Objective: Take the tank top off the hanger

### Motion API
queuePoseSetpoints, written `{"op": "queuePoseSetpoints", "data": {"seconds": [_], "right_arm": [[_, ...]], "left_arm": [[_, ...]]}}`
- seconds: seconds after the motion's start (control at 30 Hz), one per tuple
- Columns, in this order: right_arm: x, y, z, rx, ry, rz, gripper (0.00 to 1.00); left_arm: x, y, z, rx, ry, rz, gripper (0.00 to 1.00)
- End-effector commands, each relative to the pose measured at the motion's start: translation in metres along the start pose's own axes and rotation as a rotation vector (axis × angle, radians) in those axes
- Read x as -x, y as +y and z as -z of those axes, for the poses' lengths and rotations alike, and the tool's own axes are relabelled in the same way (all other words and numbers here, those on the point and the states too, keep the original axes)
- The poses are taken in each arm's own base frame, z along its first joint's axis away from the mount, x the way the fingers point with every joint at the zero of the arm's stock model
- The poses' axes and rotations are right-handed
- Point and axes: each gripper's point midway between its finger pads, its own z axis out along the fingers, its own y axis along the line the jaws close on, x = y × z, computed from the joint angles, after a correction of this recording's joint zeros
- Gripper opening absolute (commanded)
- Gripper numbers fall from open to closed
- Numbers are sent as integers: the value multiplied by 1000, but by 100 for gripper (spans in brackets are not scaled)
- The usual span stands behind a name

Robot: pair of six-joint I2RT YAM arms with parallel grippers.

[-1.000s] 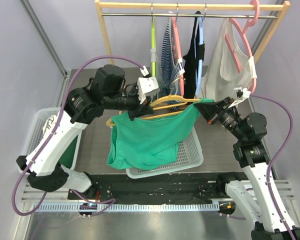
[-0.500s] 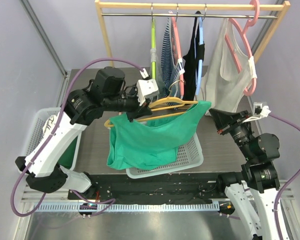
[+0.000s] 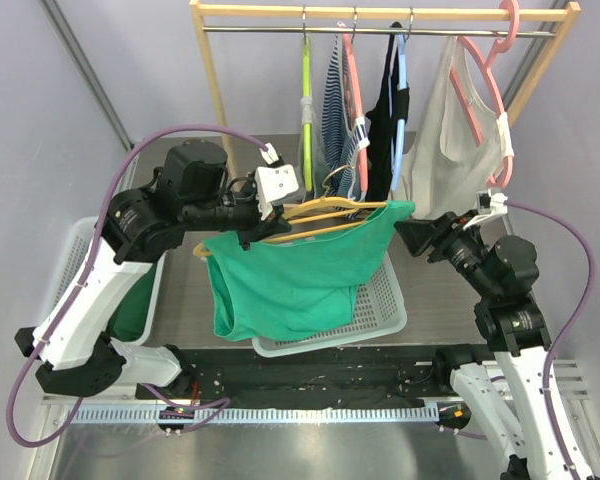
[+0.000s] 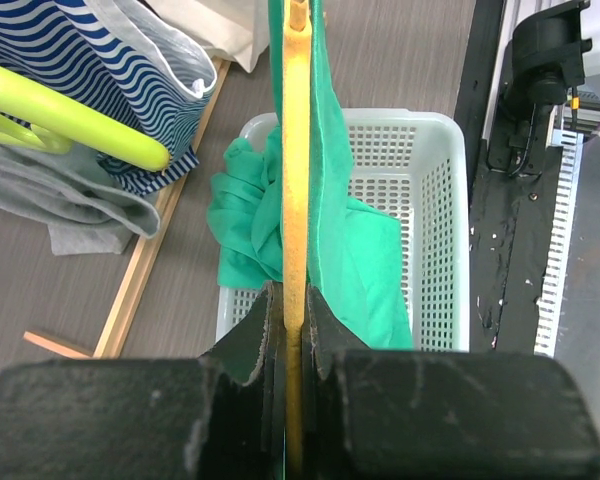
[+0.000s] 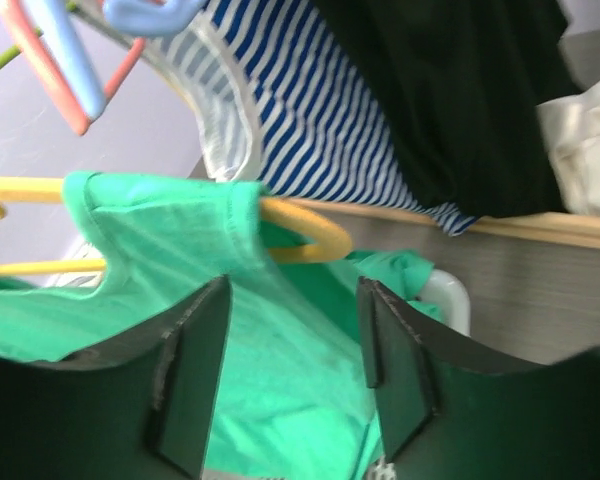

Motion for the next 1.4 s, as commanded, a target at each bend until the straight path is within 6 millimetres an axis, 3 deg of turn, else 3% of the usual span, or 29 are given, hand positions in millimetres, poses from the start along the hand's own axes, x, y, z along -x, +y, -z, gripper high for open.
{"op": "queuePoseSetpoints", "data": {"seconds": [0.0,0.33,0.57,0.67,0.9,0.97,1.07,1.1,1.2,1.23,1.3,1.37], "right_arm": [[9,33,13,148,-24,41,64],[6,37,3,201,-16,-2,58],[16,43,-9,241,-33,13,56],[19,45,-13,260,-35,2,46],[18,49,-7,274,-44,-4,7],[21,53,-1,282,-58,-4,1],[30,53,5,251,-96,0,1],[44,45,6,183,-153,11,1],[62,21,10,19,-228,-4,1],[70,2,11,-93,-273,-21,1],[77,-10,13,-168,-301,-32,1],[81,-33,14,-295,-338,-59,1]], "left_arm": [[15,2,5,17,-58,-38,0],[19,1,0,-2,-68,-26,0],[20,-2,-1,-24,-73,-10,0],[20,-3,-4,-32,-70,-4,0],[20,-1,-8,-28,-67,-3,0],[19,0,-9,-25,-63,0,0],[15,2,-11,-17,-51,-4,0],[14,3,-11,-13,-48,-6,0],[10,2,-9,-11,-34,-9,0],[9,3,-9,-5,-31,-11,0],[7,2,-6,-1,-29,-13,0],[5,1,-2,6,-26,-16,0]]}}
